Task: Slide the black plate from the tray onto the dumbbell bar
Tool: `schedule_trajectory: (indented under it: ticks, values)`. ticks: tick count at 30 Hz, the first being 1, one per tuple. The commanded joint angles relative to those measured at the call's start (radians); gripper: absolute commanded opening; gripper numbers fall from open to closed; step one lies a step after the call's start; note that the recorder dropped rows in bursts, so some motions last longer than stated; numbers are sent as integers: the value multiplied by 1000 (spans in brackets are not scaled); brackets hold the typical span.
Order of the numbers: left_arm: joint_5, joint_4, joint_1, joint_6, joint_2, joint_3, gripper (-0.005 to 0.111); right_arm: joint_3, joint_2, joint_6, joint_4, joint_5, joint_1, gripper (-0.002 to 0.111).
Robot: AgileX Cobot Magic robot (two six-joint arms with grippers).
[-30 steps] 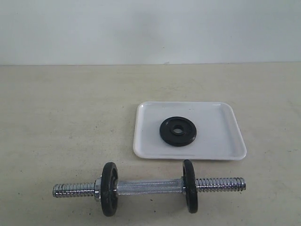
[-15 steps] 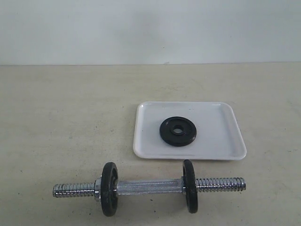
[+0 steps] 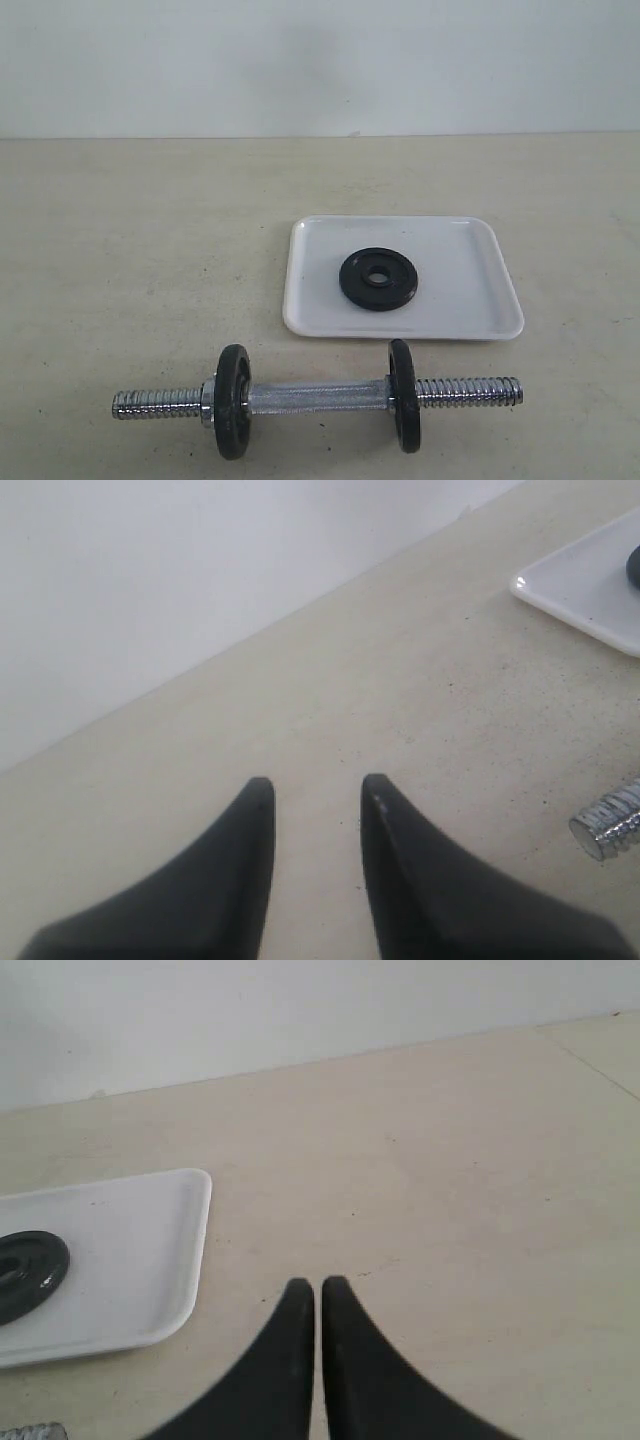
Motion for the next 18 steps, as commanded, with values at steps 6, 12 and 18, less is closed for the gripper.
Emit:
schedule_trajectory:
  ticks: [6,12,18]
  values:
    - [-66,-4,-5,5,-2,-2,27,-1,-4,-6,0,-11,-5,1]
    - [-97,-4,-5,5,-2,-2,27,-1,-4,-6,0,-11,-5,1]
    - [-120,-616,-5,5,-2,-2,27,-1,-4,-6,0,-11,-5,1]
